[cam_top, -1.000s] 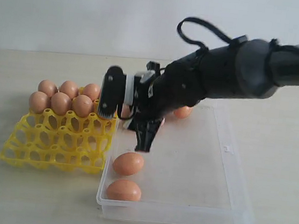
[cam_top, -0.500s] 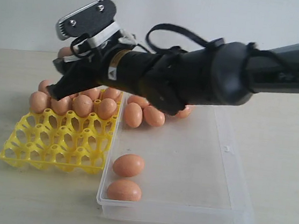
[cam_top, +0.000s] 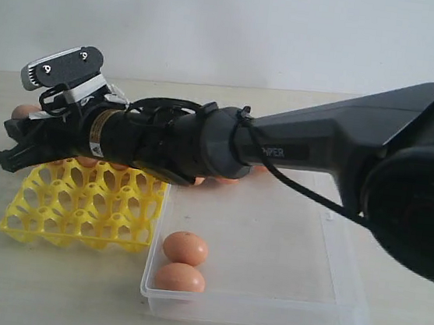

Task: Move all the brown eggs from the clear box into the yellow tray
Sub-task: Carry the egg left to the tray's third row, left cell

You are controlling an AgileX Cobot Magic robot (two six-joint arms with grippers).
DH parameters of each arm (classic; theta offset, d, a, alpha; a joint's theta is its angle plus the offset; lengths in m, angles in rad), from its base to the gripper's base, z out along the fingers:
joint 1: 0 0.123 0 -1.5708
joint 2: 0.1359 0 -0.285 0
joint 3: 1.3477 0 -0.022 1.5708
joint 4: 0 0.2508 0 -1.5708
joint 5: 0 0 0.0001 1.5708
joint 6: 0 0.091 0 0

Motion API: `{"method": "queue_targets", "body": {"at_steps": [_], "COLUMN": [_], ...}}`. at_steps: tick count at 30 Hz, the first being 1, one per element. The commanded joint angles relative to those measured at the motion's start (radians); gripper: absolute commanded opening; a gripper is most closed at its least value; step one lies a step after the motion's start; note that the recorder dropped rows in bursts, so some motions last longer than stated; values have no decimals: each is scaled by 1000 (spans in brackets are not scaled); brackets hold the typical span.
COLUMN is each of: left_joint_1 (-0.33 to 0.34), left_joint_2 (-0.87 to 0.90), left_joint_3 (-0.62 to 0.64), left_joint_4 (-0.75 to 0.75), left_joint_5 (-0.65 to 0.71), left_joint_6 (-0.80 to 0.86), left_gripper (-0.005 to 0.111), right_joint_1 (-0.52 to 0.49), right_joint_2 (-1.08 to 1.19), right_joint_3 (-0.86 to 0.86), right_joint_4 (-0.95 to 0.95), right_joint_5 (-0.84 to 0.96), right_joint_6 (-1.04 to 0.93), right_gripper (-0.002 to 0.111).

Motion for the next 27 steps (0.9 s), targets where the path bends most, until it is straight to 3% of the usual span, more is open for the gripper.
{"method": "queue_targets", "body": {"at_steps": [1, 22, 27], "left_joint_1": [-4, -4, -4], "left_joint_2": [-6, -6, -6], "left_joint_3": [-4, -4, -4], "left_joint_4": [0, 0, 0], "left_joint_5": [-8, -8, -8], "left_joint_6": [-5, -5, -5], "left_gripper": [0, 0, 0], "right_joint_1": [1, -17, -17], "right_joint_2": [50, 140, 149], "right_joint_3": [-32, -90, -90], "right_joint_4": [-52, -15, -19], "right_joint_5": [-67, -38, -38], "right_joint_6": [96, 69, 121], "right_gripper": [0, 0, 13]}}
